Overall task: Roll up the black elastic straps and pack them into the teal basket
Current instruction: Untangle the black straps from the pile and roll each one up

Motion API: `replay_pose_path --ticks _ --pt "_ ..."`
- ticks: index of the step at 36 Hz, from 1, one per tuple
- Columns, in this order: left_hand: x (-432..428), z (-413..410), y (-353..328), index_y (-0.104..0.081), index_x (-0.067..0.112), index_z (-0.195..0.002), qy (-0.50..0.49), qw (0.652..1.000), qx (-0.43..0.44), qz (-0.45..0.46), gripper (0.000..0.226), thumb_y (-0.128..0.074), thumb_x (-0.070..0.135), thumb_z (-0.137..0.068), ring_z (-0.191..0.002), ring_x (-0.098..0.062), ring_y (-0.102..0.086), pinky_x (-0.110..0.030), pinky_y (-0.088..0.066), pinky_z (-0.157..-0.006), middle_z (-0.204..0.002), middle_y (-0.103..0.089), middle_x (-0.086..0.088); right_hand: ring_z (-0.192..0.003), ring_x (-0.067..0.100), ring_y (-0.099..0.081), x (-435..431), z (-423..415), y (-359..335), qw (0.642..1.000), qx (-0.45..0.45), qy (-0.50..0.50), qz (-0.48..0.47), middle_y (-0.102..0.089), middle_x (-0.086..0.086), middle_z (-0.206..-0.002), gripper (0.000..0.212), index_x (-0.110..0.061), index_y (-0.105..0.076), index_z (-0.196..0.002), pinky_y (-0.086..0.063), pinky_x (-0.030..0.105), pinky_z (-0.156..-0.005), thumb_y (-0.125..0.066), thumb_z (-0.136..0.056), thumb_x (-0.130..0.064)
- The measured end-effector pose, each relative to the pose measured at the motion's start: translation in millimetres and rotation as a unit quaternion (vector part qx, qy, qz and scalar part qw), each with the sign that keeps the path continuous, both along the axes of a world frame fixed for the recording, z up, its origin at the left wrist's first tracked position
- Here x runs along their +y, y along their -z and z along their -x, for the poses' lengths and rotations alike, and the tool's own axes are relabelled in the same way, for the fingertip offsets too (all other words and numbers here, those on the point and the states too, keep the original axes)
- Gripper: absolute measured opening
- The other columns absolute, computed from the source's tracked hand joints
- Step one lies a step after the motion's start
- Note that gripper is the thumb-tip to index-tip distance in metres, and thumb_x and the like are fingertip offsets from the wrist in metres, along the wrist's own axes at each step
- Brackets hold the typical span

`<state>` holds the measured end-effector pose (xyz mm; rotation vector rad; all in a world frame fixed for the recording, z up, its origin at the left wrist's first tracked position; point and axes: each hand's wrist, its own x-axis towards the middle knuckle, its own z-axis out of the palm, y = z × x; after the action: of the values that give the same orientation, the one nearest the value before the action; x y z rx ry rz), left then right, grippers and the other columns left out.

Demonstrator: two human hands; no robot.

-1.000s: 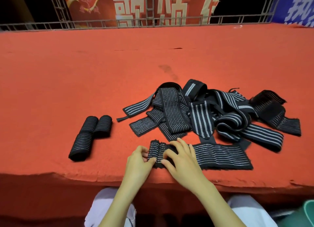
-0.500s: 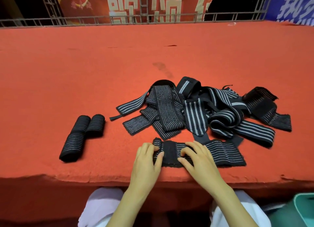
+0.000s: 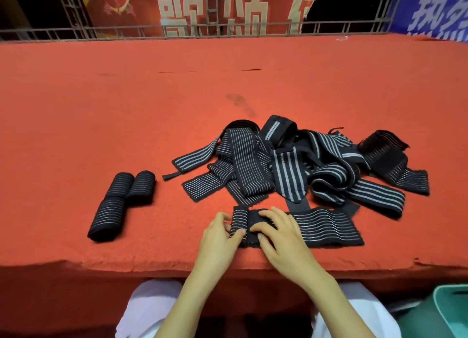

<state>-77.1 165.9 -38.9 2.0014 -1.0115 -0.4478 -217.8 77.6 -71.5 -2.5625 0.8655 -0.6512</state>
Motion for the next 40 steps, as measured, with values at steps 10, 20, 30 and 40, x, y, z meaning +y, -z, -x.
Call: replay_pose_path --ticks 10,20,30,40 --pt "12.8 -15.1 -12.7 -0.055 0.021 -0.093 -0.047 0.998 0.030 -0.014 0.025 -0.068 0.020 -0.072 -0.067 -0.017 -0.060 -0.035 -0.047 -0.070 -0.065 -0.062 0.003 -0.142 0.021 -0.022 14.3 -16.9 -9.2 0.998 0.057 -0.020 0.000 -0.043 -0.004 -0.140 0.047 -0.034 -0.059 -0.111 -0.018 0.052 -0.115 -0.025 -0.086 -0.054" --pt "64.1 -62.0 -14.7 -0.058 0.017 -0.089 -0.158 0.987 0.031 -0.008 0.021 -0.072 0.017 -0.074 -0.068 -0.017 -0.063 -0.038 -0.049 -0.070 -0.067 -0.063 0.003 -0.139 0.025 -0.030 47.3 -75.1 -9.0 0.994 0.051 -0.100 -0.013 -0.049 0.000 -0.136 0.045 -0.031 -0.060 -0.113 -0.021 0.052 -0.113 -0.030 -0.086 -0.052" --pt "48.4 -32.2 -1.4 -0.051 0.014 -0.083 -0.102 0.980 -0.163 0.053 0.022 -0.069 0.010 -0.071 -0.082 -0.024 -0.052 -0.035 -0.039 -0.070 -0.086 -0.048 0.002 -0.137 0.020 -0.033 35.1 -56.4 -10.5 0.996 0.041 -0.078 -0.003 -0.049 -0.008 -0.134 0.047 -0.030 -0.060 -0.105 -0.016 0.037 -0.112 -0.037 -0.079 -0.061" --pt "44.9 -26.5 9.5 -0.062 0.015 -0.090 -0.020 0.971 -0.220 0.088 0.023 -0.057 0.037 -0.086 -0.087 -0.012 -0.044 -0.024 -0.037 -0.078 -0.093 -0.053 0.005 -0.138 0.010 -0.025 28.8 -41.1 -14.2 0.995 0.040 -0.084 -0.020 -0.045 -0.010 -0.135 0.054 -0.034 -0.058 -0.117 -0.011 0.034 -0.117 -0.032 -0.078 -0.062"
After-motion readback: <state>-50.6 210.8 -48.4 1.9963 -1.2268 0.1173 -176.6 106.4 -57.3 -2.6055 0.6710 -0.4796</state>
